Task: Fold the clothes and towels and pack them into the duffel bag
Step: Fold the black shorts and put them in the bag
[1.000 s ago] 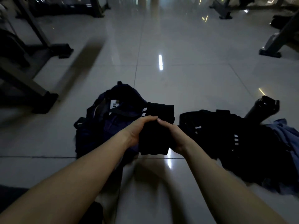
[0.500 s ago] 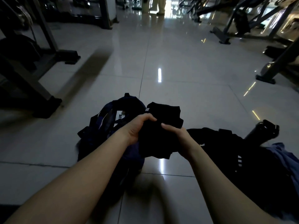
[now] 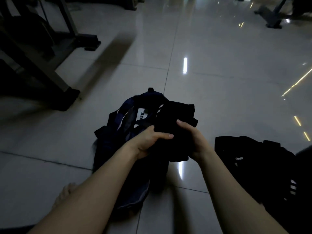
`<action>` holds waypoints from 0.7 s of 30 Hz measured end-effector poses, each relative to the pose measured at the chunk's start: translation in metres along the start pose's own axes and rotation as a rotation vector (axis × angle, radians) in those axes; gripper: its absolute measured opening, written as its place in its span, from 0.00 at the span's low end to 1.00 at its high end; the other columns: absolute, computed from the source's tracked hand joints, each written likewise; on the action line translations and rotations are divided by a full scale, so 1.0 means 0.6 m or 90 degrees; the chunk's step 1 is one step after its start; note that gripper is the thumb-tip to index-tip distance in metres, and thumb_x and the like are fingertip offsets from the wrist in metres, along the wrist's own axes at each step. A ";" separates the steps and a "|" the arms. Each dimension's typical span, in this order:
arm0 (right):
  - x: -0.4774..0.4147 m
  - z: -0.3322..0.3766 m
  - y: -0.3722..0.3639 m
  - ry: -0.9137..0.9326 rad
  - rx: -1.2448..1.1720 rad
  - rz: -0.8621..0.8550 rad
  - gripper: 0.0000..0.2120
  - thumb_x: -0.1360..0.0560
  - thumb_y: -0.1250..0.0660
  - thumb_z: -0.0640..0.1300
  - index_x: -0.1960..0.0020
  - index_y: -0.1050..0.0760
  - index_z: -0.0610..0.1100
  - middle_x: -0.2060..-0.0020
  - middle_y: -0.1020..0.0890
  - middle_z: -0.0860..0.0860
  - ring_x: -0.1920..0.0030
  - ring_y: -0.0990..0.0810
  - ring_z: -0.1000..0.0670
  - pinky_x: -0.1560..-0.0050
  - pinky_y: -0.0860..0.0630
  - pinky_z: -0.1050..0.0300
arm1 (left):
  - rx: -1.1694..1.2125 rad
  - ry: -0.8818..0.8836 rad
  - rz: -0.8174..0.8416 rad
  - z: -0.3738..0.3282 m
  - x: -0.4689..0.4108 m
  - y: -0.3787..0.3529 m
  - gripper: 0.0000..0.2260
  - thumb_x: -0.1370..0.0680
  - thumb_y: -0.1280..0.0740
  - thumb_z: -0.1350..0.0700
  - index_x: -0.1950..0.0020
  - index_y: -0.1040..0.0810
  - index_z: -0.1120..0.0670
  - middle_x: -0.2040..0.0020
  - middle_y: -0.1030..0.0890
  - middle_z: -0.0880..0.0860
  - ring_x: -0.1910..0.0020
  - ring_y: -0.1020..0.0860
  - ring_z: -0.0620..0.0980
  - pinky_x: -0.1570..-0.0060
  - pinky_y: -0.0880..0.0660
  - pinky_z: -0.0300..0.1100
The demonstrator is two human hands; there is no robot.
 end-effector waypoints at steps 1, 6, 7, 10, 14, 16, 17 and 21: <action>-0.004 -0.012 0.002 -0.046 0.003 0.013 0.24 0.25 0.28 0.50 0.33 0.22 0.38 0.39 0.19 0.37 0.37 0.20 0.37 0.32 0.26 0.41 | 0.001 0.024 0.021 0.008 0.000 0.001 0.20 0.23 0.28 0.62 0.31 0.23 0.56 0.39 0.17 0.60 0.39 0.18 0.59 0.36 0.23 0.55; -0.030 -0.034 0.045 -0.097 0.012 -0.098 0.21 0.27 0.27 0.43 0.36 0.22 0.36 0.45 0.15 0.39 0.49 0.14 0.41 0.51 0.18 0.49 | -0.189 0.056 -0.197 0.026 -0.007 0.070 0.15 0.24 0.25 0.50 0.40 0.19 0.55 0.49 0.14 0.55 0.52 0.15 0.53 0.44 0.19 0.49; -0.033 -0.032 0.055 -0.084 0.002 -0.129 0.19 0.27 0.27 0.42 0.37 0.21 0.37 0.47 0.15 0.40 0.51 0.14 0.42 0.55 0.17 0.50 | -0.305 0.029 -0.315 0.014 0.002 0.106 0.16 0.24 0.26 0.46 0.42 0.19 0.54 0.51 0.15 0.52 0.54 0.16 0.51 0.46 0.19 0.48; -0.030 -0.016 0.082 -0.018 0.041 -0.197 0.14 0.26 0.27 0.38 0.41 0.21 0.39 0.51 0.14 0.41 0.55 0.13 0.43 0.60 0.17 0.51 | -0.653 0.044 -0.442 0.001 0.022 0.158 0.25 0.23 0.30 0.41 0.32 0.26 0.53 0.38 0.20 0.54 0.40 0.22 0.55 0.40 0.24 0.50; -0.014 -0.017 0.085 -0.003 0.099 -0.200 0.14 0.26 0.27 0.38 0.42 0.21 0.40 0.50 0.14 0.41 0.54 0.13 0.42 0.56 0.17 0.49 | -0.760 0.284 -0.396 0.088 0.038 0.183 0.51 0.30 0.24 0.36 0.19 0.45 0.60 0.24 0.34 0.60 0.26 0.34 0.61 0.32 0.31 0.55; -0.002 -0.016 0.083 0.000 0.125 -0.188 0.13 0.26 0.27 0.38 0.42 0.21 0.40 0.51 0.13 0.42 0.55 0.13 0.43 0.59 0.17 0.50 | -0.705 0.322 -0.397 0.113 0.047 0.184 0.48 0.30 0.23 0.37 0.21 0.42 0.59 0.26 0.29 0.59 0.28 0.30 0.61 0.34 0.29 0.53; 0.005 -0.015 0.082 0.001 0.140 -0.183 0.13 0.26 0.27 0.38 0.43 0.21 0.40 0.52 0.13 0.42 0.56 0.13 0.44 0.60 0.17 0.51 | -0.714 0.314 -0.377 0.115 0.045 0.177 0.41 0.29 0.24 0.40 0.24 0.36 0.57 0.29 0.26 0.59 0.32 0.26 0.61 0.35 0.28 0.52; 0.028 0.001 0.100 0.015 0.145 -0.195 0.14 0.26 0.27 0.38 0.41 0.22 0.40 0.50 0.14 0.42 0.54 0.13 0.43 0.59 0.17 0.52 | -0.736 0.149 -0.256 0.091 0.017 0.097 0.12 0.25 0.32 0.52 0.42 0.24 0.49 0.43 0.18 0.53 0.46 0.20 0.57 0.45 0.24 0.48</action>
Point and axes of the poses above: each hand's wrist, its own x-axis away from the middle knuckle, its own y-axis out of the back of the hand, z = x × y, the point moved 9 cm from there along -x, towards the middle knuckle
